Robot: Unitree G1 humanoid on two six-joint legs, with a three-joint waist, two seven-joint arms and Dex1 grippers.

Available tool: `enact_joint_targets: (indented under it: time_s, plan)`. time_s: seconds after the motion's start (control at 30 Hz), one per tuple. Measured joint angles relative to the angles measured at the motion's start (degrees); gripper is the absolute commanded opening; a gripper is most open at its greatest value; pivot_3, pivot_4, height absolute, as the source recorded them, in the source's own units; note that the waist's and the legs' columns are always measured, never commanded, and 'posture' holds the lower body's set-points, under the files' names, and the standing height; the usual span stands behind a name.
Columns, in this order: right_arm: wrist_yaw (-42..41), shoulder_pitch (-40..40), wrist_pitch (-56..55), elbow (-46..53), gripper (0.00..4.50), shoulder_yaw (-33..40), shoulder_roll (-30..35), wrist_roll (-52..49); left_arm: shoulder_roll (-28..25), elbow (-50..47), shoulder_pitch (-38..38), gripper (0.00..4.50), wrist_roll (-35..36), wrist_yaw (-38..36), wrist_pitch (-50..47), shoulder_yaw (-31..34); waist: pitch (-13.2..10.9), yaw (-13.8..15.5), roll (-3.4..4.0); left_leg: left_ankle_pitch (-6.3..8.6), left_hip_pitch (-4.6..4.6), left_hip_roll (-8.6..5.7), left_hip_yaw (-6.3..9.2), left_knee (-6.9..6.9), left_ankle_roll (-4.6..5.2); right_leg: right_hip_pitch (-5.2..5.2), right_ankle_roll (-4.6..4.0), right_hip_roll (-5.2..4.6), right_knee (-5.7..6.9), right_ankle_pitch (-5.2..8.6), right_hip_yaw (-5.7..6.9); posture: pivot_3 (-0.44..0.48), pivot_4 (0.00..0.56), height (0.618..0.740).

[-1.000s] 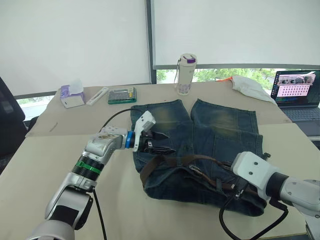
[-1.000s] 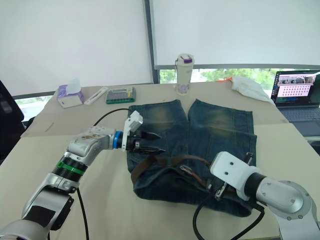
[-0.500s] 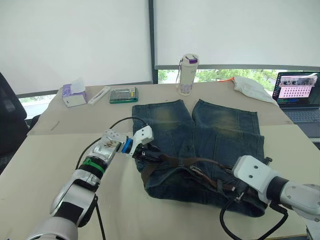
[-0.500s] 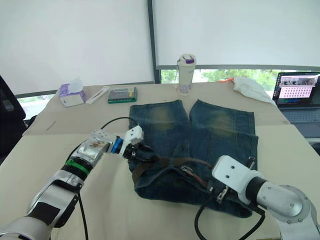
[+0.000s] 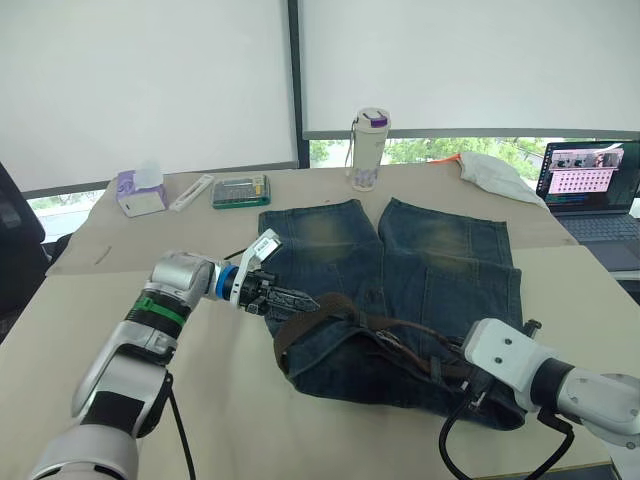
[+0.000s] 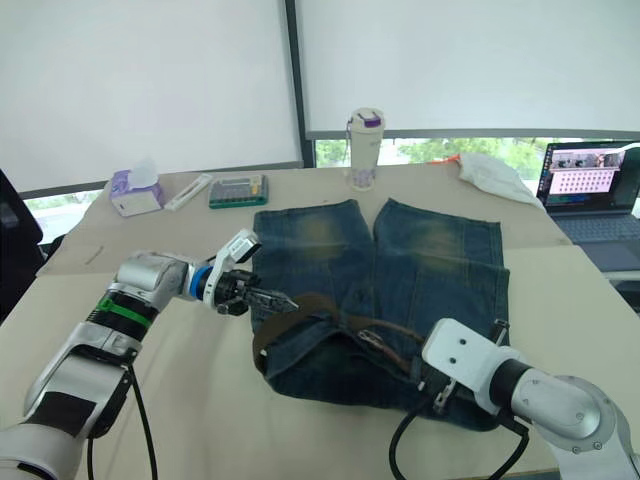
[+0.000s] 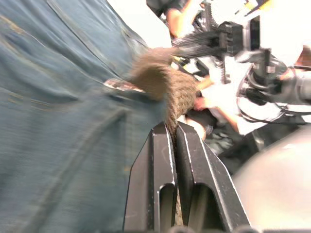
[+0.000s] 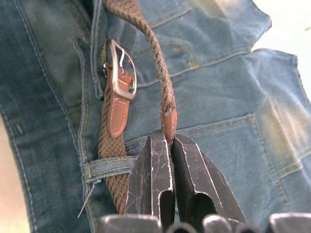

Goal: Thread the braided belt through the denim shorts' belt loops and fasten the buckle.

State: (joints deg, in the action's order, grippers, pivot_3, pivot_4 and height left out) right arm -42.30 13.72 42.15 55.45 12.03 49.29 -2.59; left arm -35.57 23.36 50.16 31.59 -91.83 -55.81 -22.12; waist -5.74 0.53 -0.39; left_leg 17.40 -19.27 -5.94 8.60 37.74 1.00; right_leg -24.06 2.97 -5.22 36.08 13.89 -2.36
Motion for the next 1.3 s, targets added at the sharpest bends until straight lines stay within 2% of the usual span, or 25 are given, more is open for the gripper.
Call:
enact_joint_targets:
  time_s: [0.07,0.13,0.17,0.3,0.37,0.5,0.67,0.93,1.07,1.17,1.2,1.27,1.3]
  plan:
    - [0.01,-0.06,-0.51,-0.37,0.00,-0.06,0.07,0.15,-0.39,-4.55,-3.85,0.06,-1.39,0.35,2.45,-1.86,0.05,0.14,0.09,0.00,0.00,0.00,0.00,-0.01,0.00,-0.01,0.00,-0.05,-0.10,0.00,-0.04,0.000,0.150,0.740]
    - [0.01,-0.28,-0.53,-0.78,0.00,-0.11,0.32,0.17,1.13,-5.56,-7.15,0.78,-2.48,2.92,5.01,-1.16,0.01,0.55,0.02,0.00,-0.04,-0.02,0.01,0.05,-0.01,-0.04,0.00,-0.05,-0.23,0.00,-0.02,0.000,0.150,0.740]
    - [0.01,-0.49,-0.53,-0.81,0.00,-0.11,0.38,0.17,1.42,-5.58,-7.46,0.95,-2.43,3.53,5.36,-0.65,-0.01,0.66,-0.02,-0.01,-0.05,-0.02,0.01,0.06,-0.01,-0.04,0.00,-0.05,-0.23,0.00,-0.02,0.000,0.150,0.740]
    - [-0.28,-1.30,-1.00,-0.97,0.00,-0.15,0.81,0.07,1.30,-9.01,-6.79,2.33,-3.93,7.82,13.38,5.44,-0.03,0.82,-0.07,0.00,-0.04,-0.01,0.00,0.06,-0.02,-0.02,0.00,-0.12,-0.27,0.00,-0.04,0.000,0.150,0.740]
    - [-0.55,-2.83,-1.59,-1.84,0.00,-0.76,1.25,0.00,2.84,-13.52,-5.33,2.33,-4.83,10.57,17.51,7.59,-0.03,1.04,-0.08,0.00,-0.07,-0.02,-0.01,0.08,-0.01,0.00,0.00,-0.17,-0.28,0.00,-0.05,0.000,0.150,0.740]
    - [-0.97,-7.75,-2.11,-4.10,0.00,-4.68,2.01,-0.01,7.17,-20.20,-2.89,2.33,-10.56,14.19,27.87,5.19,-0.01,1.11,-0.06,0.00,-0.02,0.00,-0.12,0.08,-0.01,0.06,0.00,-0.16,-0.29,0.00,-0.11,0.000,0.150,0.740]
    - [-1.35,-12.91,-1.65,-5.29,0.00,-8.41,2.11,-0.62,11.68,-19.37,-2.86,2.33,-18.22,17.86,36.82,-0.55,-0.04,0.88,-0.09,0.00,-0.05,0.02,-0.19,0.07,-0.01,0.02,0.00,-0.11,-0.27,0.00,-0.15,0.000,0.150,0.740]
    - [-1.40,-20.19,4.00,-5.08,0.00,-12.31,2.48,-2.90,14.39,-17.43,-2.53,2.33,-24.66,19.39,44.97,-2.99,-0.03,0.94,-0.07,0.01,-0.07,0.00,-0.17,0.08,0.01,0.02,0.00,-0.12,-0.25,0.00,-0.12,0.000,0.150,0.740]
    - [-1.05,-22.13,6.33,-3.82,0.00,-13.63,2.44,-3.82,15.21,-17.30,-2.53,1.23,-26.91,20.44,46.63,-4.08,-0.01,0.93,-0.05,0.01,-0.07,0.01,-0.18,0.08,0.01,0.00,0.00,-0.11,-0.24,0.00,-0.12,0.000,0.150,0.740]
    - [-0.71,-22.45,8.31,-3.20,0.00,-14.07,2.34,-4.62,15.25,-16.51,-2.52,0.20,-27.55,20.97,48.06,-4.07,-0.01,0.91,-0.04,0.01,-0.06,0.01,-0.17,0.08,0.01,0.01,0.00,-0.11,-0.23,0.00,-0.12,0.000,0.150,0.740]
    - [-0.43,-22.52,8.72,-3.12,0.00,-14.25,2.21,-4.94,15.24,-16.26,-2.53,0.05,-27.65,20.96,48.46,-4.07,0.00,0.91,-0.02,0.01,-0.06,0.01,-0.17,0.08,0.01,0.00,0.00,-0.11,-0.23,0.00,-0.12,0.000,0.150,0.740]
    - [-0.19,-23.16,10.41,-2.99,0.00,-14.27,1.64,-6.00,15.22,-15.84,-2.53,0.05,-28.11,20.97,49.67,-4.07,0.01,0.89,-0.01,0.01,-0.06,0.00,-0.17,0.08,0.01,0.00,0.00,-0.11,-0.23,0.00,-0.12,0.000,0.150,0.740]
    - [-0.11,-23.53,11.31,-2.98,0.38,-14.25,1.37,-6.64,15.17,-15.71,-2.53,0.01,-28.26,20.97,50.13,-4.06,0.01,0.88,-0.01,0.01,-0.06,0.01,-0.17,0.08,0.01,0.00,0.00,-0.12,-0.23,0.00,-0.12,0.000,0.150,0.740]
